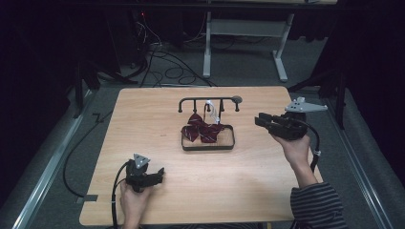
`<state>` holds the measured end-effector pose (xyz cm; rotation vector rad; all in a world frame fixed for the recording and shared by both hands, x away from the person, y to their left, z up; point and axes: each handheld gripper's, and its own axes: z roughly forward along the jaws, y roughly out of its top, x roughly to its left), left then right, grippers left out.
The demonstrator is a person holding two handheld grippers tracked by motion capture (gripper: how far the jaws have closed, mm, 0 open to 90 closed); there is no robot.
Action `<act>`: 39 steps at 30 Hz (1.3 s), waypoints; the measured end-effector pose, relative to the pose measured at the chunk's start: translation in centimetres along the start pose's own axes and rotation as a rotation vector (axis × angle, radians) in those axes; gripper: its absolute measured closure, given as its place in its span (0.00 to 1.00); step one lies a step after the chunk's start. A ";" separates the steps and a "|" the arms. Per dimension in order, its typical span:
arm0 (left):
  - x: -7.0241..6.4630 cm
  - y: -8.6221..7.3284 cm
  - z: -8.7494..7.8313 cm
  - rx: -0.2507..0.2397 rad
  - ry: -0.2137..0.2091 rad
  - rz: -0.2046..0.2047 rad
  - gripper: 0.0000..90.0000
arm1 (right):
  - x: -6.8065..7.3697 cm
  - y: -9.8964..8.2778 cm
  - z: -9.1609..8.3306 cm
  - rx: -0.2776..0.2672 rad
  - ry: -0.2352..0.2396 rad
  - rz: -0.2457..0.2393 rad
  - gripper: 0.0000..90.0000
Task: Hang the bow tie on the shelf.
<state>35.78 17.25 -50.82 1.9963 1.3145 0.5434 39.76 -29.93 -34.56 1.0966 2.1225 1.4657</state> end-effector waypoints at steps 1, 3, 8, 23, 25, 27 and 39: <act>0.0 0.0 0.0 0.000 0.000 0.000 0.18 | -0.1 -0.2 -0.2 -0.004 -0.001 0.000 0.78; 0.0 0.0 0.0 0.000 0.000 0.000 0.18 | -0.1 -0.6 -0.5 -0.013 -0.007 0.009 0.78; 0.0 0.0 0.0 0.000 0.000 0.000 0.18 | -0.3 -1.9 -1.7 -0.030 -0.019 0.026 0.77; 0.0 0.0 0.0 0.000 0.000 0.001 0.18 | -0.8 -5.2 -4.0 -0.043 -0.060 0.080 0.76; 0.0 0.0 0.0 0.000 0.000 0.001 0.18 | -0.8 -5.6 -4.1 -0.047 -0.063 0.083 0.76; 0.0 0.0 0.0 0.000 0.001 0.001 0.18 | -0.8 -5.9 -4.3 -0.049 -0.064 0.090 0.75; 0.0 0.0 0.0 0.000 0.001 0.001 0.18 | -0.8 -7.6 -4.9 -0.045 -0.080 0.118 0.75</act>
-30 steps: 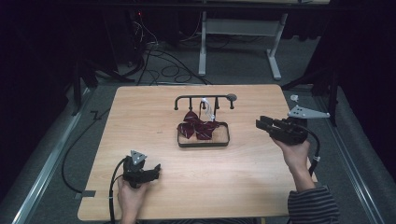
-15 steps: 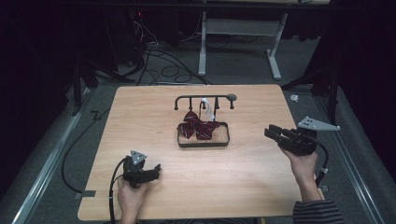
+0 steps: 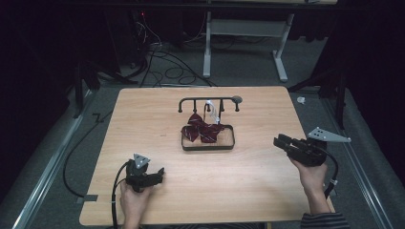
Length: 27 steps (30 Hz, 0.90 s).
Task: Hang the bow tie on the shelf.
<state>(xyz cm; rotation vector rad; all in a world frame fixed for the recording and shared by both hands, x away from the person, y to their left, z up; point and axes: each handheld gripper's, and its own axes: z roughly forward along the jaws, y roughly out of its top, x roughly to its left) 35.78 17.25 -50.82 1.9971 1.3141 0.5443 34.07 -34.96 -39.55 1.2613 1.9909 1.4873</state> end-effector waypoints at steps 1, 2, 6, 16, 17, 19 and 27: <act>0.0 0.0 0.0 0.000 0.000 0.000 0.18 | 0.0 -0.1 0.0 0.000 -0.002 -0.001 0.75; 0.0 0.0 0.0 0.000 0.000 0.000 0.18 | 0.0 -0.2 0.0 0.002 -0.004 0.002 0.75; 0.0 0.0 0.0 0.000 0.000 0.000 0.18 | -0.1 -0.8 0.0 0.011 -0.014 0.005 0.75; 0.0 0.0 0.0 0.000 0.000 -0.001 0.18 | -0.2 -2.3 0.4 0.028 -0.013 0.034 0.75; 0.0 0.0 0.0 0.000 0.000 0.000 0.18 | -0.2 -2.4 0.4 0.030 -0.014 0.037 0.75; 0.0 0.0 0.0 0.000 0.000 0.000 0.18 | -0.2 -2.7 0.6 0.034 -0.013 0.036 0.75; 0.0 0.0 0.0 0.000 0.000 0.000 0.18 | -0.1 -3.6 1.4 0.052 -0.014 0.045 0.74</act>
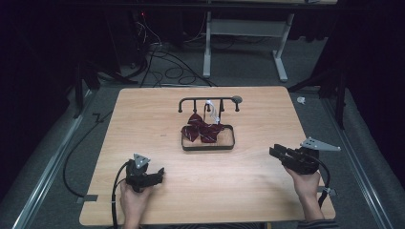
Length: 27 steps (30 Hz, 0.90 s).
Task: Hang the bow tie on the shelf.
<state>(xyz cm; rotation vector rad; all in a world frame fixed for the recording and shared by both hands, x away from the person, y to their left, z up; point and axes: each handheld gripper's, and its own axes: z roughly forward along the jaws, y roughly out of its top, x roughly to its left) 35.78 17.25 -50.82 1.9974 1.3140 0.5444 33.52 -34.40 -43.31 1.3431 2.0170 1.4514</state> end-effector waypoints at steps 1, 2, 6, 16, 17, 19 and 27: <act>0.0 0.0 0.0 0.000 0.000 0.000 0.18 | 0.1 -0.1 0.1 0.003 0.000 0.003 0.74; 0.0 0.0 0.0 0.000 0.000 0.000 0.18 | 0.1 -0.2 0.3 0.005 0.000 -0.001 0.74; 0.0 0.0 0.0 0.000 0.000 0.000 0.18 | 0.2 -0.5 0.8 0.017 -0.001 -0.001 0.74; 0.0 0.0 0.0 0.000 0.000 0.000 0.18 | 0.1 -1.2 1.7 0.042 -0.009 0.009 0.74; 0.0 0.0 0.0 0.000 0.000 0.000 0.18 | 0.0 -1.3 1.9 0.043 -0.013 0.004 0.74; 0.0 0.0 0.0 0.000 0.000 0.000 0.18 | 0.0 -1.5 2.1 0.049 -0.014 0.011 0.74; 0.0 0.0 0.0 0.000 0.000 0.000 0.18 | -0.2 -2.1 2.8 0.073 -0.033 0.013 0.74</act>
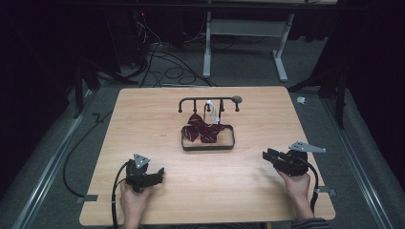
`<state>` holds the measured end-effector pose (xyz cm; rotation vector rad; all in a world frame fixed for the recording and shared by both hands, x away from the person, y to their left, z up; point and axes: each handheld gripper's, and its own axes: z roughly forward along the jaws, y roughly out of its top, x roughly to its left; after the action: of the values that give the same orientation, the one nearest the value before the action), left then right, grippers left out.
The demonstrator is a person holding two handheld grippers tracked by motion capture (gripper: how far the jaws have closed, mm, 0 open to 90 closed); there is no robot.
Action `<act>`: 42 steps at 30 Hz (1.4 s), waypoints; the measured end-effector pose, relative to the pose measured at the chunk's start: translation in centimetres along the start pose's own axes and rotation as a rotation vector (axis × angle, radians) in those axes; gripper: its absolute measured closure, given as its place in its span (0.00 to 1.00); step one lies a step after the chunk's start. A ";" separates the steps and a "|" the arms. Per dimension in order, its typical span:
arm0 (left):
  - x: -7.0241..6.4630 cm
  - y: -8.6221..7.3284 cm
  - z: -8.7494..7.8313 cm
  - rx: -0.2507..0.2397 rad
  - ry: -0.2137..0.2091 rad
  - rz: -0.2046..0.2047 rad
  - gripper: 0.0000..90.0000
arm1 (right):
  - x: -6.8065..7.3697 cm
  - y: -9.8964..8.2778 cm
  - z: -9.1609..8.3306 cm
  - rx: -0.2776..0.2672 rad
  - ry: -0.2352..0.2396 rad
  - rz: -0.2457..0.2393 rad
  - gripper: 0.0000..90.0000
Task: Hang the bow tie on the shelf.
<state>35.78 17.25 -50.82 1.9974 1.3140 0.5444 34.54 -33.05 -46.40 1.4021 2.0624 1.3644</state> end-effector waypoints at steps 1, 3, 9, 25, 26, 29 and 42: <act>0.0 0.0 0.0 0.000 0.000 0.000 0.18 | 0.0 -0.1 0.1 0.005 -0.002 -0.001 0.74; 0.0 0.0 0.0 0.000 0.000 0.000 0.18 | -0.1 -0.2 0.4 0.011 -0.005 -0.002 0.74; 0.0 0.0 0.0 0.000 0.000 0.000 0.18 | -0.3 -0.5 1.1 0.028 -0.018 0.005 0.74; 0.0 0.0 0.0 0.000 0.000 0.000 0.18 | -0.5 -1.4 2.2 0.078 -0.068 -0.005 0.74; 0.0 0.0 0.0 0.000 0.000 0.000 0.18 | -0.5 -1.5 2.3 0.083 -0.070 -0.008 0.74; 0.0 0.0 0.0 0.000 0.000 0.000 0.18 | -0.4 -1.5 2.5 0.090 -0.080 -0.018 0.73; 0.0 0.0 0.0 0.000 0.000 0.000 0.18 | -0.2 -2.2 3.0 0.122 -0.125 -0.051 0.72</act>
<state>35.76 17.24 -50.81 1.9973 1.3141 0.5444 35.46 -31.78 -49.78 1.4338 2.1151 1.1185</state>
